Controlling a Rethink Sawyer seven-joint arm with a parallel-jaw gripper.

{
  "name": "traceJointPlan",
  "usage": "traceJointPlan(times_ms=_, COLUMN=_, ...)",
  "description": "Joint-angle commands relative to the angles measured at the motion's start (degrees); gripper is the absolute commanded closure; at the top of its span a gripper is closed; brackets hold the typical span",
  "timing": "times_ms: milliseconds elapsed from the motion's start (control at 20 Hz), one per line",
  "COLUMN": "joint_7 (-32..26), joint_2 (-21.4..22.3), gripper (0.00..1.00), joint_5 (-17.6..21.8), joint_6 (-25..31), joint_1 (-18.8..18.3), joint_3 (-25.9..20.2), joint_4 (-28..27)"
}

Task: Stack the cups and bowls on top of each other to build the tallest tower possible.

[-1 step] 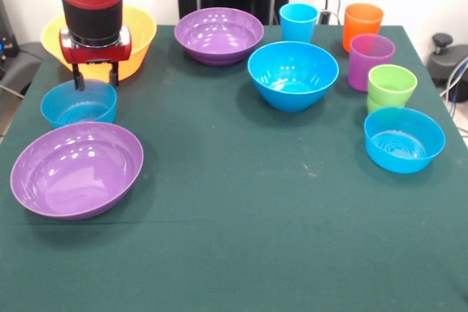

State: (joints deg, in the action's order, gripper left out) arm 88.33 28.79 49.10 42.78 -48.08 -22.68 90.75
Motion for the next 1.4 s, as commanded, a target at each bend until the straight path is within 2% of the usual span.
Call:
traceJointPlan(times_ms=50, joint_7=-13.8, joint_2=-3.0, gripper=0.0, joint_5=-0.3, joint_6=-1.8, joint_1=-1.2, joint_3=-6.8, joint_4=2.0)
traceJointPlan(times_ms=600, joint_7=-14.1, joint_2=-2.8, gripper=0.0, joint_5=2.0, joint_6=-2.2, joint_1=-0.9, joint_3=-8.2, joint_4=2.2)
traceJointPlan(times_ms=1000, joint_7=-15.1, joint_2=-3.7, gripper=0.0, joint_5=2.1, joint_6=-2.5, joint_1=-2.1, joint_3=-10.0, joint_4=2.8)
traceJointPlan(times_ms=1300, joint_7=-14.9, joint_2=-7.0, gripper=0.0, joint_5=4.8, joint_6=-1.1, joint_1=-1.3, joint_3=-8.0, joint_4=-1.0)
traceJointPlan(times_ms=1400, joint_7=-14.3, joint_2=-7.9, gripper=0.0, joint_5=6.8, joint_6=-0.7, joint_1=0.2, joint_3=-6.6, joint_4=-2.9)
